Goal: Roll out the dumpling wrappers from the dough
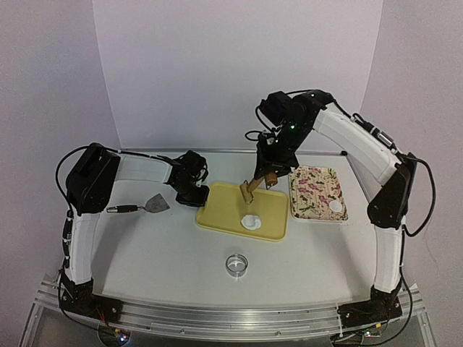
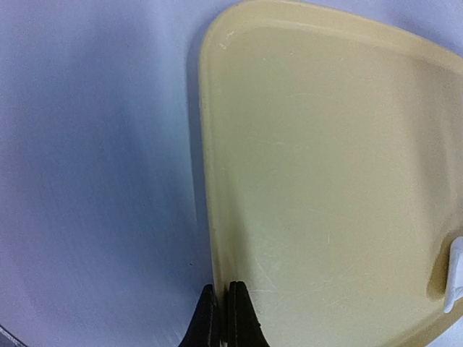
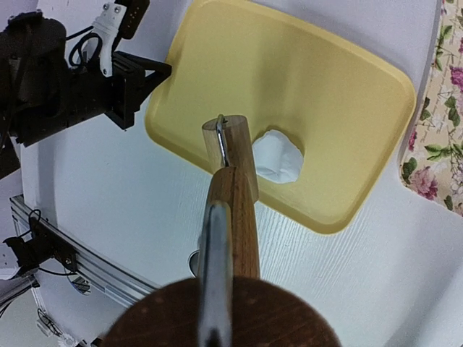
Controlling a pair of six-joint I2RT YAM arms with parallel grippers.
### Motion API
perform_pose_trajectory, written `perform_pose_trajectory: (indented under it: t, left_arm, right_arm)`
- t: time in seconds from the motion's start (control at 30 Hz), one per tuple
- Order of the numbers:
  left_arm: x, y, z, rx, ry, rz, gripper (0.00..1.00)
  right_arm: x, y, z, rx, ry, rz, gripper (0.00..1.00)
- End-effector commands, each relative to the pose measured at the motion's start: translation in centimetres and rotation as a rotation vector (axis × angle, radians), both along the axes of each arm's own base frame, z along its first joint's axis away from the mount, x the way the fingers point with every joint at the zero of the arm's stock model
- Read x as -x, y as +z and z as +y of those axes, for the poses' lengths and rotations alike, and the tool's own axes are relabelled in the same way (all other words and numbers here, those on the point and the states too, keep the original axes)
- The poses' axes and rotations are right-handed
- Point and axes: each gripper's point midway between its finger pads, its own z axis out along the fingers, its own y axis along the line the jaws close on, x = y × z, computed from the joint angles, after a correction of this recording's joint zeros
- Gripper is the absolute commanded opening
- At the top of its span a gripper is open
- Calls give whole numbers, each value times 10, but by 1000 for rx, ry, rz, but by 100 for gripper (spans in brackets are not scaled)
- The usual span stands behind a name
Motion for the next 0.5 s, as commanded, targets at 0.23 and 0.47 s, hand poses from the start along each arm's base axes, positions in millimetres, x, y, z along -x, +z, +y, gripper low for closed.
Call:
perform_pose_trajectory:
  t: [0.23,0.47]
  left_arm:
    - [24,19,-16,-57,-94,-1,0]
    - [25,20,-17,-65,-90,-5,0]
  right_arm:
    - [59,-46,-65,359,63,219,0]
    - [62,-63,-69,435,99,250,0]
